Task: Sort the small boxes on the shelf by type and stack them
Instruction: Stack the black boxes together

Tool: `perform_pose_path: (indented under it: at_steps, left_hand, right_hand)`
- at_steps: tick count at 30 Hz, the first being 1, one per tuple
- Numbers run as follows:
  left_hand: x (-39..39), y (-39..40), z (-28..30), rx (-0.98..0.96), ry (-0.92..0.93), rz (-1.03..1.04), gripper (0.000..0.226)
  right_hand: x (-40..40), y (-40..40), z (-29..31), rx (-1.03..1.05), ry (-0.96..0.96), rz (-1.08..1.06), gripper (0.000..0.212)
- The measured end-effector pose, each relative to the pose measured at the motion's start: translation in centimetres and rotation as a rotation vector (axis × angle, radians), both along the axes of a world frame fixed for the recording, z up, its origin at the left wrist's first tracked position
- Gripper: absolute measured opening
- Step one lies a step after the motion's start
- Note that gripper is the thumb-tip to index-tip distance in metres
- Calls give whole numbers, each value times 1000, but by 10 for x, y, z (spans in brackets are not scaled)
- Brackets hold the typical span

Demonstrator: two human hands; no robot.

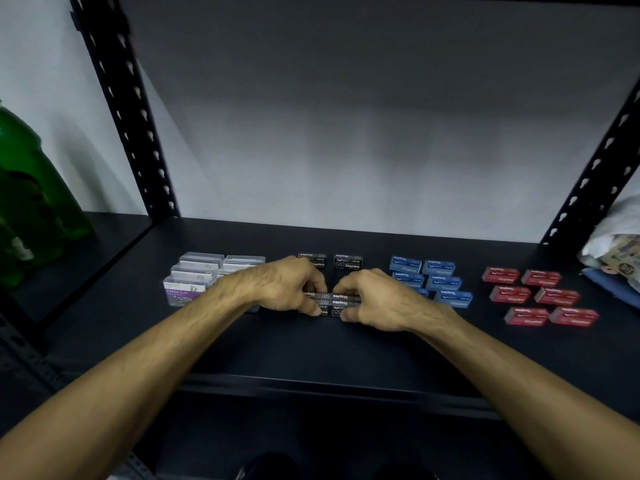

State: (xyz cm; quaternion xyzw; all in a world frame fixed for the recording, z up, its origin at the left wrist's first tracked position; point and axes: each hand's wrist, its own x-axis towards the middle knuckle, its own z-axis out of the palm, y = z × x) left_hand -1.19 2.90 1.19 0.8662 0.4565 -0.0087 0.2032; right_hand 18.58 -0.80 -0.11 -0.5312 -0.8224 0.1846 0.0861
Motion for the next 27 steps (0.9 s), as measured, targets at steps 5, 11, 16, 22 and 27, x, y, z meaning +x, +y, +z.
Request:
perform_pose_path:
  at_steps: [5, 11, 16, 22, 27]
  left_hand:
    - [-4, 3, 6, 26, -28, 9, 37]
    - [-11, 40, 22, 174, -178, 116, 27]
    - [-4, 70, 13, 150, -143, 133, 26]
    - [6, 81, 1, 96, -57, 59, 18]
    - [11, 83, -2, 85, -79, 30, 14]
  right_hand:
    - [3, 3, 2, 25, 20, -8, 43]
    - [11, 31, 9, 238, 71, -122, 37]
    - [8, 61, 8, 242, 18, -144, 37]
    - [6, 80, -2, 86, 9, -140, 32]
    - [4, 81, -3, 44, 67, -127, 31]
